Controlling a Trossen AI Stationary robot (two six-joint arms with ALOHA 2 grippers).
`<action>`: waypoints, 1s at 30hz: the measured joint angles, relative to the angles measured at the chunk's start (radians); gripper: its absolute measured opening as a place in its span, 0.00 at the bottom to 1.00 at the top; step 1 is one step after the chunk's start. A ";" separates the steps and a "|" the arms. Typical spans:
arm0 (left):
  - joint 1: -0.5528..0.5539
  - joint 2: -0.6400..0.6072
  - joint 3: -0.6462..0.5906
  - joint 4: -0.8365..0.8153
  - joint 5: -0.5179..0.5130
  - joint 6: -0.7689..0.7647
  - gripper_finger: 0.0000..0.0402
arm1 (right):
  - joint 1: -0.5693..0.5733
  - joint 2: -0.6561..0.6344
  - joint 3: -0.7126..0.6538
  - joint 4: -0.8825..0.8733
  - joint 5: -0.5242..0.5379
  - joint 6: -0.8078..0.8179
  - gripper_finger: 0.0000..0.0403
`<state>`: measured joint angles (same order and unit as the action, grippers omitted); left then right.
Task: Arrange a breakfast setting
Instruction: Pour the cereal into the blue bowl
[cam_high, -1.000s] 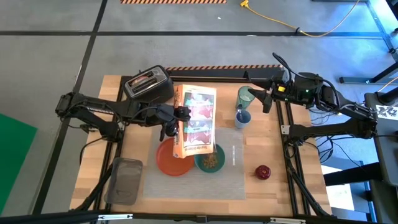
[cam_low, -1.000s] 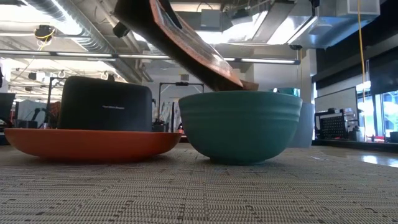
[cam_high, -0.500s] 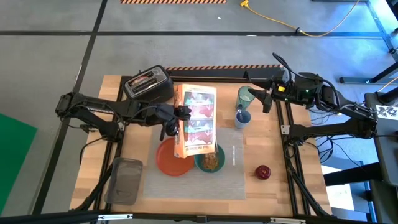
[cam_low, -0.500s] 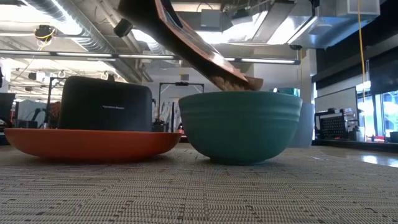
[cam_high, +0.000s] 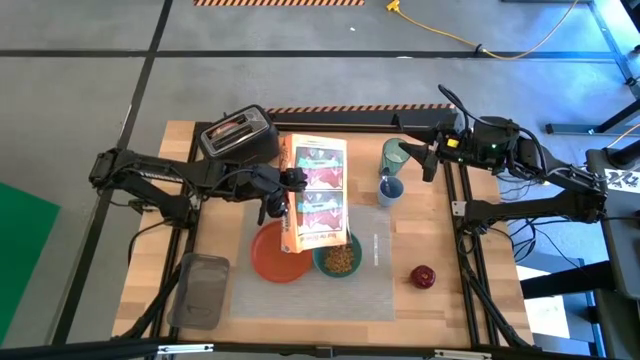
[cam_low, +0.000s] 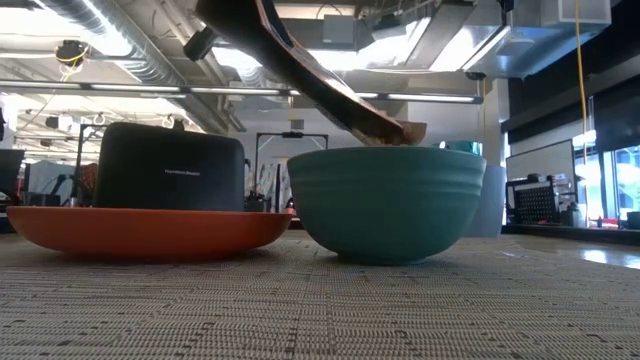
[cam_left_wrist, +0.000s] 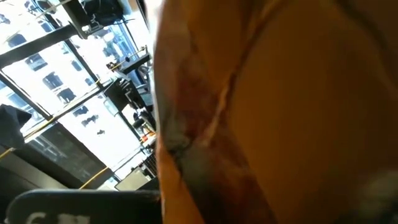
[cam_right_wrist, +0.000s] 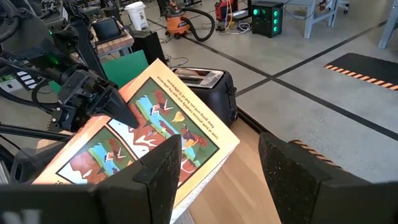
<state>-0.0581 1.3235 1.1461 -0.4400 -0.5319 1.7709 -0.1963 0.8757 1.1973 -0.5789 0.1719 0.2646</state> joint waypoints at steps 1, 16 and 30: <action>-0.003 0.000 0.000 -0.001 0.000 -0.001 0.24 | 0.000 0.000 0.000 0.000 0.000 0.000 0.51; 0.008 0.000 0.000 -0.045 -0.006 -0.066 0.24 | 0.000 0.000 0.000 0.000 0.000 0.000 0.51; 0.014 0.000 0.000 -0.069 0.020 -0.182 0.24 | 0.000 0.000 0.000 0.000 0.000 0.000 0.51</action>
<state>-0.0441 1.3231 1.1461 -0.5090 -0.5118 1.5891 -0.1963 0.8757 1.1976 -0.5789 0.1719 0.2642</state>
